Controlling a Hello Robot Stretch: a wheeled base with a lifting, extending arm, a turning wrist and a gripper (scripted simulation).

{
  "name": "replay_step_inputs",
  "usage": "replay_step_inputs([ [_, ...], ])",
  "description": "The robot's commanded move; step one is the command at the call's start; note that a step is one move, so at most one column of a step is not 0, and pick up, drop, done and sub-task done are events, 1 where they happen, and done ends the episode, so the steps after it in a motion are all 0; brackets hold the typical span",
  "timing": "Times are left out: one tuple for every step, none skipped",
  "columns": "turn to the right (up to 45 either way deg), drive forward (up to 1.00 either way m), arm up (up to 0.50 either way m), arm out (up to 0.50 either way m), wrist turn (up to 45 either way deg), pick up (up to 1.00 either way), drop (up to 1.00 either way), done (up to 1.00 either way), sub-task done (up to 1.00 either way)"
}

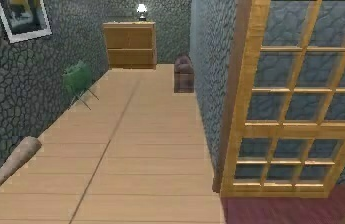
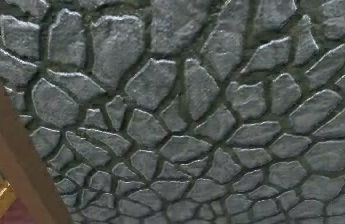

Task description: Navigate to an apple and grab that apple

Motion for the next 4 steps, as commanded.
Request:
replay_step_inputs([
  [3.0, 0.00, 0.00, 0.00, 0.0, 0.00, 0.00, 0.00, 0.00],
  [0.0, 0.40, 0.00, 0.00, 0.0, 0.00, 0.00, 0.00, 0.00],
  [45.0, 0.00, 0.00, 0.00, 0.0, 0.00, 0.00, 0.00, 0.00],
  [18.0, 0.00, 0.00, 0.00, 0.0, 0.00, 0.00, 0.00, 0.00],
])
